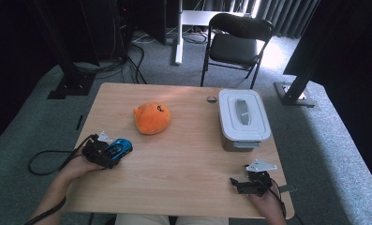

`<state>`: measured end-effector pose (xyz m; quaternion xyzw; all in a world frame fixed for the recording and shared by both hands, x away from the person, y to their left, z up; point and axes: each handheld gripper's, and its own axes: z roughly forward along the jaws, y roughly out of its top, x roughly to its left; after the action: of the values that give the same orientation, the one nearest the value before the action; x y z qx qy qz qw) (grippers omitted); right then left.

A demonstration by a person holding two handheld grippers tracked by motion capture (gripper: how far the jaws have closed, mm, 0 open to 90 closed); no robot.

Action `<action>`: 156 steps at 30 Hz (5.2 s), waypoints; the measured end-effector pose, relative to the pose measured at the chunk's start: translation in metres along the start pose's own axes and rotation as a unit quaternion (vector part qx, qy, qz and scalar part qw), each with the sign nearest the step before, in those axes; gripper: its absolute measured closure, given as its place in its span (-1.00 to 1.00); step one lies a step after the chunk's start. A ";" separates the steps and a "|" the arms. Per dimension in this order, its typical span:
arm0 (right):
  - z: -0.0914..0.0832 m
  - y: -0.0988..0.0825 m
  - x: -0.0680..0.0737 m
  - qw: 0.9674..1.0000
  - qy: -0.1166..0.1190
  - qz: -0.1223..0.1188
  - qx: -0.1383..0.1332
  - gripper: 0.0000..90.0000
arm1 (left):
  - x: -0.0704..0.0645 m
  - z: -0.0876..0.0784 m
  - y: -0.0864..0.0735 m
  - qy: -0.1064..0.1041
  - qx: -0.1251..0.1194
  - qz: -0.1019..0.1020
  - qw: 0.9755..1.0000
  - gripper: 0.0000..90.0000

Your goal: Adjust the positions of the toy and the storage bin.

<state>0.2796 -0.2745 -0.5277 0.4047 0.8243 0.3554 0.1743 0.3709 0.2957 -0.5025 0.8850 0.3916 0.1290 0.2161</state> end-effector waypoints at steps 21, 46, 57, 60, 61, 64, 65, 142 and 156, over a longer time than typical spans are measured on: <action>0.000 0.000 0.000 1.000 -0.001 0.001 0.000 -0.70 | 0.002 -0.004 0.001 -0.029 -0.015 -0.033 0.999 -0.41; 0.000 0.000 0.000 1.000 -0.001 0.001 0.000 -0.70 | -0.026 -0.028 0.025 -0.061 -0.064 -0.023 0.996 -0.40; 0.000 0.000 0.000 1.000 -0.001 0.001 0.000 -0.70 | -0.070 -0.018 0.008 -0.096 -0.041 0.025 0.994 -0.39; 0.000 0.000 0.000 1.000 -0.001 0.001 0.000 -0.70 | -0.081 -0.012 0.003 -0.081 -0.026 0.039 0.996 -0.39; 0.000 0.000 0.000 1.000 -0.001 0.001 0.000 -0.70 | -0.081 -0.013 0.001 -0.079 -0.033 0.036 0.996 -0.39; 0.000 0.000 0.000 1.000 -0.001 0.001 0.000 -0.70 | -0.083 -0.015 -0.002 -0.073 -0.032 0.040 0.996 -0.39; 0.000 0.000 0.000 1.000 -0.001 0.001 0.000 -0.70 | -0.085 -0.016 -0.002 -0.063 -0.030 0.045 0.997 -0.39; 0.000 0.000 0.000 1.000 -0.001 0.001 0.000 -0.70 | -0.107 -0.027 -0.007 -0.079 -0.010 0.087 0.993 -0.36; 0.000 0.000 0.000 1.000 -0.001 0.001 0.000 -0.70 | -0.088 -0.030 -0.019 -0.079 -0.010 0.079 0.994 -0.36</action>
<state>0.2796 -0.2745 -0.5277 0.4059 0.8238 0.3551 0.1746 0.2884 0.2494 -0.4912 0.9185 0.3007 0.0792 0.2445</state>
